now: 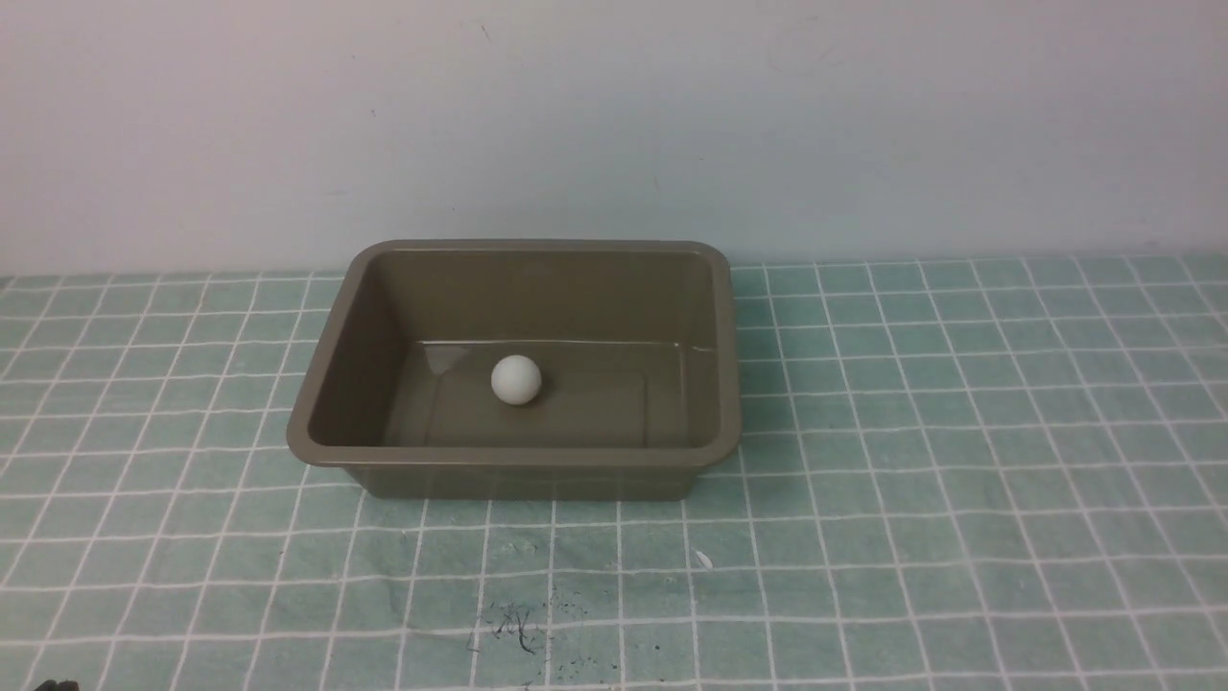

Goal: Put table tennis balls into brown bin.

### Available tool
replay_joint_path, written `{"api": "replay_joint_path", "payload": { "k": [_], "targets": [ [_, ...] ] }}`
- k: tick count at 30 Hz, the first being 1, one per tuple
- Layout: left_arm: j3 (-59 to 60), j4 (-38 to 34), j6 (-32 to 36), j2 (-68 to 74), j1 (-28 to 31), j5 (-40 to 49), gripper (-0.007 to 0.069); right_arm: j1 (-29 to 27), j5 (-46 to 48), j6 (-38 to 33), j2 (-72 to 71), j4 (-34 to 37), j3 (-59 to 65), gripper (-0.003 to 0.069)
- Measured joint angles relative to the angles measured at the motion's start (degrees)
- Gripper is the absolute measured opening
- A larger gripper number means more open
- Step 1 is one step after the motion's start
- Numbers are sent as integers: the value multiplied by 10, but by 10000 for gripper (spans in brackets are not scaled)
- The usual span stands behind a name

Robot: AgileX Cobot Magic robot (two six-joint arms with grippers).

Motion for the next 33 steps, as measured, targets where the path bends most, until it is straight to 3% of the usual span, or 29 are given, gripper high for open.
{"api": "replay_joint_path", "payload": {
  "k": [1, 6, 12, 21, 33],
  "targets": [
    [0, 0, 0, 0, 0, 0, -5, 0, -10, 1, -10, 0, 10, -13],
    [0, 0, 0, 0, 0, 0, -5, 0, -236, 28, -304, 0, 344, -13],
    [0, 0, 0, 0, 0, 0, -5, 0, -343, 93, -555, -8, 584, -13],
    [0, 0, 0, -1, 1, 1, -5, 0, -382, 123, -649, -55, 707, -13],
    [0, 0, 0, -1, 3, 2, -5, 0, -389, 121, -649, -60, 722, -13]
  ]
}}
